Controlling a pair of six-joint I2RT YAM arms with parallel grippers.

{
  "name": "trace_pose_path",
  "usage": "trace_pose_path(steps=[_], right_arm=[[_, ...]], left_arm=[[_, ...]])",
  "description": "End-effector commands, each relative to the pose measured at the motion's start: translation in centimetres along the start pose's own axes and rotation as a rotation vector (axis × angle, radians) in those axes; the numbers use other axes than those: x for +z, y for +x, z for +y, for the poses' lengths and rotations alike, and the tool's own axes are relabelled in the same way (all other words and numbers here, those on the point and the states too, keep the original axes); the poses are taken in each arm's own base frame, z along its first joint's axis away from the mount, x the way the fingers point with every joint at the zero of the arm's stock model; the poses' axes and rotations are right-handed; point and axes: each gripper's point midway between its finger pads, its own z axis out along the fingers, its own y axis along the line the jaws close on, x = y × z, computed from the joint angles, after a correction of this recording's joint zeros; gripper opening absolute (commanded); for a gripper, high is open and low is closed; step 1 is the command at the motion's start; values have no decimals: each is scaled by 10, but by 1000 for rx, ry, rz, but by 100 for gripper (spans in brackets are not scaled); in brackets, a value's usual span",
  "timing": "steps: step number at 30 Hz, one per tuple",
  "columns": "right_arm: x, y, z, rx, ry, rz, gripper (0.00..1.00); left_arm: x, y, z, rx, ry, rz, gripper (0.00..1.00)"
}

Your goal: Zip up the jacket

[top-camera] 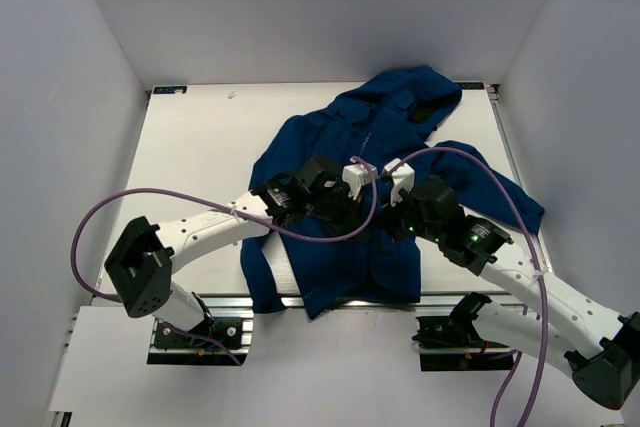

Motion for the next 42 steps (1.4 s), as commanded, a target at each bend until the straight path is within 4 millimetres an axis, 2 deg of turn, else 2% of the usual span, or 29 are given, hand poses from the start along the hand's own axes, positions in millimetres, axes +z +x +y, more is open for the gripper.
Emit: trace_pose_path(steps=[1,2,4,6,10,14,16,17,18,20,21,24,25,26,28,29,30,31,32,33,34,35,36,37,38,39,40,41,42], right_arm=[[-1,-51,-40,41,229,-169,0],[-3,-52,-52,54,301,-167,0],[-6,-58,-62,86,376,-155,0],[-13,-55,-77,90,469,-133,0],[-16,-68,-81,79,492,-180,0],[-2,-86,-80,44,475,-230,0],[13,-87,-84,25,495,-196,0],[16,-95,-84,23,498,-198,0],[29,-91,-86,9,497,-164,0],[41,-102,-86,-1,476,-172,0],[56,-98,-89,-3,478,-143,0],[85,-96,-105,0,485,-87,0],[92,-100,-113,20,467,-97,0],[107,-95,-119,29,454,-77,0],[114,-113,-142,63,478,-113,0],[129,-107,-154,67,496,-80,0],[131,-127,-165,70,514,-114,0],[132,-133,-182,82,526,-117,0],[148,-125,-194,91,530,-82,0],[145,-148,-218,107,562,-127,0],[148,-156,-230,105,576,-136,0],[166,-140,-247,117,592,-75,0],[167,-140,-270,137,624,-68,0],[162,-176,-283,136,637,-135,0],[180,-162,-299,147,648,-93,0],[177,-162,-319,160,682,-87,0],[177,-167,-331,165,703,-97,0],[186,-181,-347,166,717,-126,0],[184,-179,-363,179,739,-118,0]], left_arm=[[-17,10,-19,-54,37,55,0],[-16,15,-17,-67,31,69,0],[-17,23,-15,-102,20,93,0],[-18,30,-13,-131,11,108,0],[-22,41,-16,-175,15,140,0],[-31,50,-22,-220,23,166,0],[-38,62,-24,-258,24,184,0],[-41,67,-26,-275,30,194,0],[-48,71,-30,-296,30,197,0],[-54,90,-26,-353,9,221,0],[-62,103,-26,-373,3,229,0],[-78,117,-26,-427,-32,205,0],[-80,127,-19,-456,-67,207,0],[-83,131,-17,-464,-79,198,0],[-90,141,-15,-487,-93,190,0],[-93,146,-14,-506,-106,190,0],[-95,149,-12,-518,-121,188,0],[-98,152,-11,-517,-129,180,0],[-99,162,-6,-540,-153,199,0],[-99,165,-3,-547,-164,196,0],[-99,167,-3,-553,-160,197,0],[-98,175,0,-565,-168,210,0],[-97,180,3,-572,-177,217,0],[-97,184,5,-577,-184,225,0],[-96,192,9,-587,-199,240,0],[-96,195,10,-591,-205,247,0],[-95,198,12,-593,-210,253,0],[-95,202,14,-601,-221,265,0],[-95,204,15,-604,-225,271,0]])
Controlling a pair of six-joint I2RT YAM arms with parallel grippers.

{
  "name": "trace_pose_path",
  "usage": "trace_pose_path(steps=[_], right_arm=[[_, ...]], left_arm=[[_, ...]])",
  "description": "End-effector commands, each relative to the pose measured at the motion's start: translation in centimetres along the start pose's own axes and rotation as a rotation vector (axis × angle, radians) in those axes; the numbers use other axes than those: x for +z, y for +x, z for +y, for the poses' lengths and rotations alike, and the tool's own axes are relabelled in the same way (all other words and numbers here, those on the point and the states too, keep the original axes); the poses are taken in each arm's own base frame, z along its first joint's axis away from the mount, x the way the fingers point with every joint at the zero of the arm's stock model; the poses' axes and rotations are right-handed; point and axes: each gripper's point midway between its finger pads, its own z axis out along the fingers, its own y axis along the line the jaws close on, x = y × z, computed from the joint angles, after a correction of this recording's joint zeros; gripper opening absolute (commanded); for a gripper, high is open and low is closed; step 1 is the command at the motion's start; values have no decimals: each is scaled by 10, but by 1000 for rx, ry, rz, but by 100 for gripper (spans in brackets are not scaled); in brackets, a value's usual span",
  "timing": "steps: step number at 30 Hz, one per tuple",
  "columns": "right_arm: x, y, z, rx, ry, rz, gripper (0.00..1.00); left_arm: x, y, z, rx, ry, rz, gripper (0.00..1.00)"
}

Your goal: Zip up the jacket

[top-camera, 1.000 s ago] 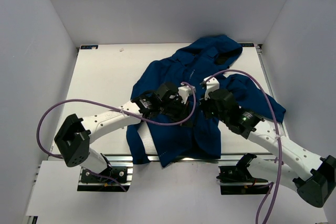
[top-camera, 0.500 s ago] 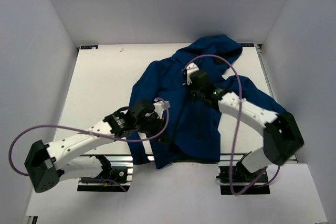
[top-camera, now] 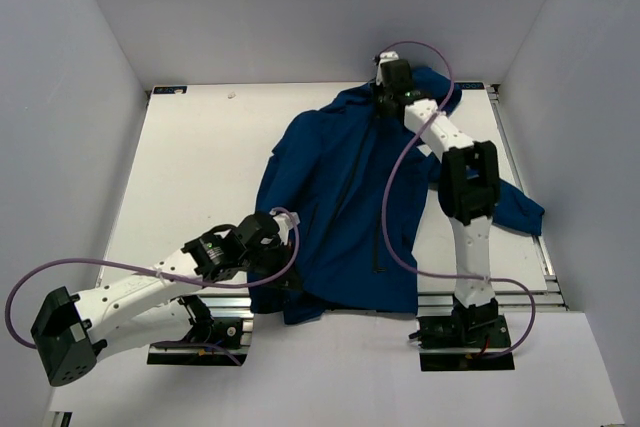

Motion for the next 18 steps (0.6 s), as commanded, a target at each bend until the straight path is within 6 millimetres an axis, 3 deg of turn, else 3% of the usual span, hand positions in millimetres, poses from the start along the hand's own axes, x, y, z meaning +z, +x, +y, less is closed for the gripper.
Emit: trace_pose_path(steps=[1,3,4,6,8,14,15,16,17,18], right_arm=[[19,-88,-92,64,230,-227,0],[28,-98,-114,79,280,-262,0],[42,-93,-121,57,298,-260,0],[43,-112,-133,57,328,-344,0],[51,-112,-134,27,337,-360,0],[53,-128,-113,-16,250,-437,0],[58,-117,-96,-61,203,-411,0],[39,-133,-86,-87,170,-455,1],[28,-126,-67,-123,114,-445,40],[36,-110,-62,-130,101,-416,66]], left_arm=[[-7,48,15,-59,-39,196,0],[-5,50,19,-68,-53,203,0],[-5,51,20,-73,-56,205,0],[-3,52,22,-78,-61,208,0],[-2,50,23,-82,-70,203,0],[-1,42,15,-69,-53,188,0],[0,39,13,-62,-47,177,0],[0,30,6,-54,-37,157,0],[0,24,3,-32,-44,144,31],[-1,17,-1,-30,-56,132,55]])
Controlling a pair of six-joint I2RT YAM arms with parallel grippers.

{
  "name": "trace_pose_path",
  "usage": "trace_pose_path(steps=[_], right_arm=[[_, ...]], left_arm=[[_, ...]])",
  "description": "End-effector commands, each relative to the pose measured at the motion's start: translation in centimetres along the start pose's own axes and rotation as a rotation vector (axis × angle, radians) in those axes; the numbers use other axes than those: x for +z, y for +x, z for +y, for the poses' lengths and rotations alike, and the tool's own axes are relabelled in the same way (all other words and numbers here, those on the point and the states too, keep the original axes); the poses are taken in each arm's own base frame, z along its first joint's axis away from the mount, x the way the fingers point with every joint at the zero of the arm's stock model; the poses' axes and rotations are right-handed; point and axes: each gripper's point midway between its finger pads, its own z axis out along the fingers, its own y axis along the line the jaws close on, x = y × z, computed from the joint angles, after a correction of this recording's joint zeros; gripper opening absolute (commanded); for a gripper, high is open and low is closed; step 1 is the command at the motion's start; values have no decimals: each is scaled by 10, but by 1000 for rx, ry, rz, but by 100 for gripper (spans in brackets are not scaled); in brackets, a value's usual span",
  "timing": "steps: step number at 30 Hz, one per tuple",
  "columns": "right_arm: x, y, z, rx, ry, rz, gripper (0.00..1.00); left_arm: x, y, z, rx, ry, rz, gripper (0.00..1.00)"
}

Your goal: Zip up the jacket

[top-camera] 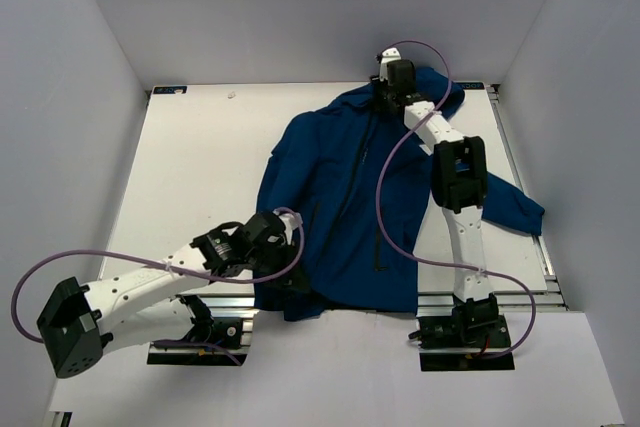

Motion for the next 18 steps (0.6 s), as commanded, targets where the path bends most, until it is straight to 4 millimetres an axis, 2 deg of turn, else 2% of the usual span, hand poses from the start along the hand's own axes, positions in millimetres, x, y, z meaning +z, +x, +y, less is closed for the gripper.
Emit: trace_pose_path(steps=[1,2,3,4,5,6,7,8,9,10,11,12,13,14,15,16,17,18], right_arm=[[-58,-109,-25,-28,51,-327,89],[-65,-108,-21,-20,33,-315,89],[-73,-108,-13,-10,-13,-310,89],[-91,-113,-10,27,-36,-312,89],[-99,-111,-11,49,-38,-299,89],[-108,-106,-15,82,-18,-272,89],[-125,-106,-16,149,-7,-267,89],[-133,-99,-20,177,13,-239,89],[-142,-90,-24,200,39,-202,89],[-166,-99,-30,221,57,-218,89],[-171,-82,-31,259,78,-179,89],[-197,-88,-42,290,123,-196,89],[-210,-85,-44,315,135,-198,89],[-212,-57,-41,343,140,-147,89],[-223,-51,-42,361,146,-142,89],[-248,-52,-46,385,154,-155,89],[-252,-24,-44,399,163,-98,89],[-262,-14,-43,444,174,-83,89]], left_arm=[[-14,20,-7,27,-37,144,88],[-17,2,-22,58,-39,118,98],[-19,-10,-25,82,-68,86,98],[-23,-20,-29,119,-80,70,98],[-29,-41,-49,155,-62,19,98],[-33,-56,-54,176,-80,-34,98],[-37,-68,-60,206,-85,-73,98],[-45,-85,-74,230,-75,-128,98],[-49,-94,-79,248,-74,-159,98],[-54,-107,-79,269,-105,-214,98],[-61,-119,-79,276,-136,-262,98],[-78,-144,-88,269,-162,-361,98],[-94,-169,-81,247,-244,-467,98],[-110,-193,-80,216,-265,-543,98],[-130,-217,-91,210,-251,-624,98],[-143,-238,-94,223,-259,-708,98],[-156,-259,-83,199,-284,-769,98],[-162,-272,-75,191,-300,-804,98]])
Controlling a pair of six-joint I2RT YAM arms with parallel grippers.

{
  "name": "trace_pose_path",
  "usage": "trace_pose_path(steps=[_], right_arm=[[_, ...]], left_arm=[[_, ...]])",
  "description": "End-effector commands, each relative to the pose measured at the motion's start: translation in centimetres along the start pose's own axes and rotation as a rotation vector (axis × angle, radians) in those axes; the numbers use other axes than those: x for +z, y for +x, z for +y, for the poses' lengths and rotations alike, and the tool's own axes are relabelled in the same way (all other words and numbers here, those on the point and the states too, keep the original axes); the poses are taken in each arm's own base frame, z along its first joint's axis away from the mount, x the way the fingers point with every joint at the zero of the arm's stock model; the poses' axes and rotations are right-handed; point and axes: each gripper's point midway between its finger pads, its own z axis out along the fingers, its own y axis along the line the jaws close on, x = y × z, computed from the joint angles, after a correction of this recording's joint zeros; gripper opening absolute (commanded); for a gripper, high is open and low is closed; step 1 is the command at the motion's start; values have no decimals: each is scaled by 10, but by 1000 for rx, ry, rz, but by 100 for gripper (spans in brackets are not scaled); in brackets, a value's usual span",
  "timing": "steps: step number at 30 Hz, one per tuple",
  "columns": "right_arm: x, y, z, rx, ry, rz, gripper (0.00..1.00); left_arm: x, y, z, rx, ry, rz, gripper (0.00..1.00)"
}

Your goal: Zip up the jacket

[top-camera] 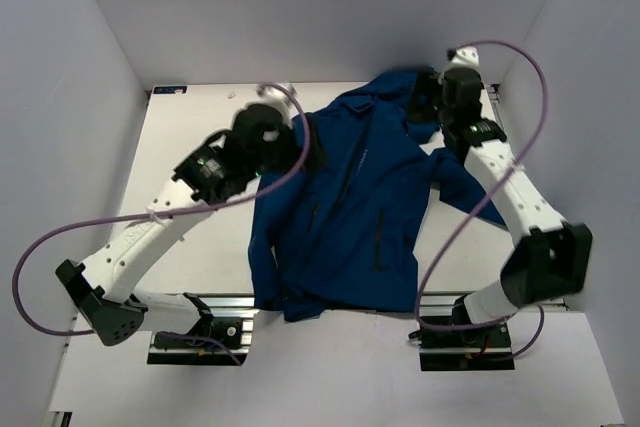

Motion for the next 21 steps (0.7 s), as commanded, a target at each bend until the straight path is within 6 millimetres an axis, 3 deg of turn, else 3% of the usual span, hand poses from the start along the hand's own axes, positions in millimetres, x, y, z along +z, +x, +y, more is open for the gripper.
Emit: trace_pose_path(steps=[1,2,3,4,5,7,8,9,10,11,14,21], right_arm=[[-45,44,-26,128,105,108,89],[-55,73,-33,135,125,163,89],[-75,66,-35,183,122,125,89],[-86,73,-38,195,123,130,89],[-95,77,-40,206,121,127,89],[-121,85,-47,226,111,83,89],[-129,87,-51,233,125,64,89],[-144,89,-56,254,128,33,89],[-152,88,-59,286,137,13,89],[-164,77,-60,305,121,-48,89],[-177,78,-67,304,128,-98,89],[-183,93,-81,293,200,-70,89]], left_arm=[[2,-70,57,5,-193,-224,98],[4,-83,91,-50,-245,-235,98],[7,-86,110,-83,-269,-232,98],[16,-82,134,-119,-301,-216,98],[11,-87,177,-190,-360,-231,98],[6,-69,225,-278,-436,-220,98],[-7,-66,259,-342,-488,-245,98],[-13,-63,274,-378,-515,-272,98],[-21,-45,286,-405,-547,-275,98],[-35,-42,307,-441,-616,-316,98],[-52,-30,314,-443,-678,-379,98],[-74,-43,294,-392,-607,-520,98]])
